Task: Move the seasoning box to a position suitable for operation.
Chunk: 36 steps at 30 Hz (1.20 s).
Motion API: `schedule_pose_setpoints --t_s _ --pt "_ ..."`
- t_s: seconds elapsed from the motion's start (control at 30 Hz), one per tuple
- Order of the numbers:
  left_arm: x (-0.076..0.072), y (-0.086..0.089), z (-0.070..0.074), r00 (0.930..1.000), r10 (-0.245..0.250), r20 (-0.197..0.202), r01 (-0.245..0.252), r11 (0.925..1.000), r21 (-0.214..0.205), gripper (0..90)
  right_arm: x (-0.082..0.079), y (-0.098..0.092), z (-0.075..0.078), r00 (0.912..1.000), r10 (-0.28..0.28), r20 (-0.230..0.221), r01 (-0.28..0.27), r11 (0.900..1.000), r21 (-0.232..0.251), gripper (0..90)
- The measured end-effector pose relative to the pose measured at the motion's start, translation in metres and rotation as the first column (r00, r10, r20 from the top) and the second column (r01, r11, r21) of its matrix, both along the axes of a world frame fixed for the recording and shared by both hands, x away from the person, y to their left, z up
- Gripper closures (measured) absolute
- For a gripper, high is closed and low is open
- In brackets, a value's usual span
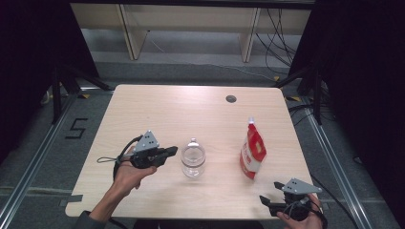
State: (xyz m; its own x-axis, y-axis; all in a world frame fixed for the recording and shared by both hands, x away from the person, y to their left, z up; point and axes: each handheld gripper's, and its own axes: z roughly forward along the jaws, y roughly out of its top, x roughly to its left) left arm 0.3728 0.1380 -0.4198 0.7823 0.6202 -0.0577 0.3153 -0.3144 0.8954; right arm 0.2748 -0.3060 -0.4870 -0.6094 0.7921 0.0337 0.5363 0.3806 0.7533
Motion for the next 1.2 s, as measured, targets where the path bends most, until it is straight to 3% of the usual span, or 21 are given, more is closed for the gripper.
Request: schedule_pose_setpoints --t_s 0.13,0.2,0.57,0.67,0.7,0.83,0.97,1.07,1.2 --pt "0.01 -0.006 0.004 0.9999 -0.014 -0.003 0.014 0.9998 0.017 89.5 0.001 -0.001 0.0 0.9999 0.012 0.01 -0.011 0.9999 -0.006 25.2" --pt "0.014 -0.009 0.005 0.9999 -0.011 -0.006 0.011 0.9996 0.025 89.5 -0.001 0.001 0.0 0.9998 -0.005 -0.018 0.005 1.0 0.004 25.3" --pt "0.039 -0.033 0.018 0.9983 -0.058 -0.003 0.058 0.9935 0.097 89.5 0.001 -0.001 -0.001 0.9998 0.017 0.007 -0.017 0.9998 -0.01 25.3" --pt "0.049 -0.039 0.019 0.996 -0.084 -0.03 0.087 0.991 0.102 89.5 0.0 0.0 -0.001 0.9999 0.006 -0.014 -0.006 1.0 -0.007 25.2" --pt "0.053 -0.041 0.018 0.9957 -0.086 -0.034 0.089 0.9911 0.098 89.5 0.002 -0.001 -0.001 0.9998 0.019 0.005 -0.019 0.9996 -0.021 25.2" --pt "0.066 -0.048 0.016 0.995 -0.085 -0.053 0.091 0.9883 0.123 89.5 0.002 -0.001 -0.002 0.9997 0.025 0.001 -0.025 0.9997 -0.009 25.2" --pt "0.071 -0.054 0.015 0.9943 -0.084 -0.066 0.091 0.9884 0.121 89.5 0.001 0.0 -0.002 0.9998 0.013 -0.012 -0.013 0.9999 -0.005 24.9" --pt "0.074 -0.06 0.014 0.9927 -0.094 -0.076 0.103 0.9869 0.124 89.4 0.002 -0.001 -0.002 0.9996 0.028 0.005 -0.028 0.9994 -0.02 24.9" --pt "0.079 -0.068 0.012 0.9885 -0.12 -0.093 0.135 0.9753 0.175 89.5 0.002 -0.001 -0.002 0.9997 0.026 0.002 -0.026 0.9995 -0.018 24.9"
